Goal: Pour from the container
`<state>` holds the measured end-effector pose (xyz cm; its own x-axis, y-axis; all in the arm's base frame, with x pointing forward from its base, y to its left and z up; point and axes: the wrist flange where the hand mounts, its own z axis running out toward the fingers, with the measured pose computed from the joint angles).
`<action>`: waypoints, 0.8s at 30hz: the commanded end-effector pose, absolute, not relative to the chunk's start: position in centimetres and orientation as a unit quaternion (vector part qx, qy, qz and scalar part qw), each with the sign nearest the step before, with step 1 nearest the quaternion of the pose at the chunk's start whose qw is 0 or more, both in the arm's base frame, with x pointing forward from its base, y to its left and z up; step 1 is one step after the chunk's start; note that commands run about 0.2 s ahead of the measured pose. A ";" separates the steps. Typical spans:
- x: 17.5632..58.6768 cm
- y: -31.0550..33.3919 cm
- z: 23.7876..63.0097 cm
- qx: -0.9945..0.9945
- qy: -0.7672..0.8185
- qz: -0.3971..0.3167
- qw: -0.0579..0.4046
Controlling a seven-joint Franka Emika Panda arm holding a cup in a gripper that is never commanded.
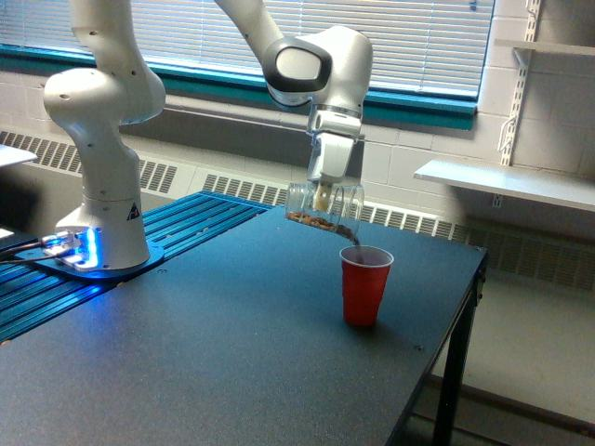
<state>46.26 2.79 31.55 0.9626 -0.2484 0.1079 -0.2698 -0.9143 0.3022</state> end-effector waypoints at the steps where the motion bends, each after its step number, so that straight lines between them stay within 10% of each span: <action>1: 46.7 2.9 32.0 0.975 -0.129 0.030 0.176; 24: 47.3 3.6 32.0 0.973 -0.097 0.008 0.208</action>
<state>47.25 2.90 32.10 0.9730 -0.2205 0.0684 -0.2297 -0.8943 0.3841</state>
